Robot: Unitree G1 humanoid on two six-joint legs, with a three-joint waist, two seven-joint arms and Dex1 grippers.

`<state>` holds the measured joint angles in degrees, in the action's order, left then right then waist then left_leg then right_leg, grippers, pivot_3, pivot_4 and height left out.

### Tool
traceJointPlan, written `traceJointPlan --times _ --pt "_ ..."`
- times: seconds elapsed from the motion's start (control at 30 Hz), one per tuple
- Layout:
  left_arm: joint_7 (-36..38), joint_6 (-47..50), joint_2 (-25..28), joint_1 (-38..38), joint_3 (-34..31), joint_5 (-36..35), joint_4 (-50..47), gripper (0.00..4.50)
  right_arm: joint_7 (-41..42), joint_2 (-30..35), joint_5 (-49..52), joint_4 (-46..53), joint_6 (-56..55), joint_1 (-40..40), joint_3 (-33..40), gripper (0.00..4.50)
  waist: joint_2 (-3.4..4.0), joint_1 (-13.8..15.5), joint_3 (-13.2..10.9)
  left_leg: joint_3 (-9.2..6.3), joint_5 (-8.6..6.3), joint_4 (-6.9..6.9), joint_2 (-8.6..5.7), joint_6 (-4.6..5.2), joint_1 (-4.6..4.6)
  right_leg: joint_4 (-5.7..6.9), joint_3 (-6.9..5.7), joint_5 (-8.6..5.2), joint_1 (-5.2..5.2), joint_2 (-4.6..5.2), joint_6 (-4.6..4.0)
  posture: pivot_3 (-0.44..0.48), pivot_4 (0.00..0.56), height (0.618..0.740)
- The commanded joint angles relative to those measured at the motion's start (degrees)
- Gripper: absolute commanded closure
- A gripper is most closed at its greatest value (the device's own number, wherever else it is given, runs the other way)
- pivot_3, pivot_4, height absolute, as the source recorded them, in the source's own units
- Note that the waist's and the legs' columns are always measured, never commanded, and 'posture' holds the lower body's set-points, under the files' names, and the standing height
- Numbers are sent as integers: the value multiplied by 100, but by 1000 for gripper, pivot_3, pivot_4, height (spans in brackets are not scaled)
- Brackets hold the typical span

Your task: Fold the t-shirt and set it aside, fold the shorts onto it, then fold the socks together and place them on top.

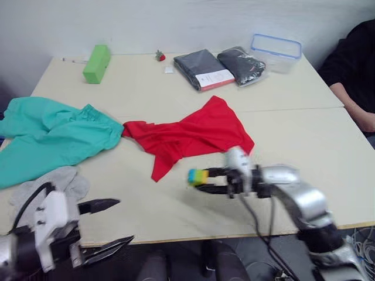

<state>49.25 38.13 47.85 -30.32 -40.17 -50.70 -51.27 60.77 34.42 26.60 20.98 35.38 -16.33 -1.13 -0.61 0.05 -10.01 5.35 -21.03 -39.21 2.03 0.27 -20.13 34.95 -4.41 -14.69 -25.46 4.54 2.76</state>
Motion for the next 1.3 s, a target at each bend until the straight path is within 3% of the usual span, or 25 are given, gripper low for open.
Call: traceJointPlan --times 0.03,0.2,0.3,0.4,0.67,0.8,0.83,0.97,1.03,1.3 --pt "-377 101 84 658 697 -159 168 0 -328 455 680 475 707 396 1181 3032 -1 -14 1 1 1 0 1 -1 0 3 1 0 0 -1 1 0 150 740" --pt "-631 255 -96 2422 2159 -271 688 0 -991 951 763 -49 907 977 2931 3032 4 -6 -1 7 2 1 4 -1 1 6 5 5 1 -10 9 0 150 740" --pt "-489 279 -191 3209 2956 -66 967 0 -1552 947 275 -754 434 1164 3443 3032 1 -4 2 10 9 1 -17 -9 1 8 7 9 1 -25 16 0 150 740" --pt "-150 173 -198 3794 3594 265 1305 0 -2089 779 -39 -1464 -56 1261 3737 3032 1 5 2 15 25 1 -26 -14 0 6 13 11 0 -47 20 0 150 740" --pt "702 -89 -319 4830 4574 770 1932 0 -2729 340 -282 -2570 -892 1262 3769 3032 12 -15 3 30 40 3 -19 -27 6 13 46 13 0 -76 24 0 150 740" --pt "1020 -197 -373 5165 4840 970 2152 0 -2949 329 -404 -3161 -1214 1169 3732 3032 20 -11 -2 28 42 4 -20 -24 5 9 59 16 2 -81 29 0 150 740" --pt "1079 -220 -382 5219 4879 1009 2176 0 -3018 336 -408 -3332 -1265 1140 3767 3032 36 -51 -8 -40 58 24 -26 -11 -21 10 -8 14 50 4 40 0 150 740" --pt "1154 -224 -459 5302 4909 1060 2189 0 -3209 415 -255 -3781 -1319 1162 4062 3032 70 -137 -26 -351 182 118 -169 15 -8 -51 -344 -10 213 196 82 0 150 740" --pt "1135 -194 -493 5307 4896 1054 2151 0 -3196 494 -200 -3896 -1321 1261 4212 3032 91 -45 -30 -411 209 119 -223 27 -32 -50 -390 -14 226 223 102 0 150 740" --pt "1059 -84 -593 5379 4906 1023 2020 0 -3488 1100 -251 -5006 -1776 1477 4942 3032 93 157 -32 -345 188 107 -224 54 -10 -71 -302 -6 204 201 126 0 150 740"
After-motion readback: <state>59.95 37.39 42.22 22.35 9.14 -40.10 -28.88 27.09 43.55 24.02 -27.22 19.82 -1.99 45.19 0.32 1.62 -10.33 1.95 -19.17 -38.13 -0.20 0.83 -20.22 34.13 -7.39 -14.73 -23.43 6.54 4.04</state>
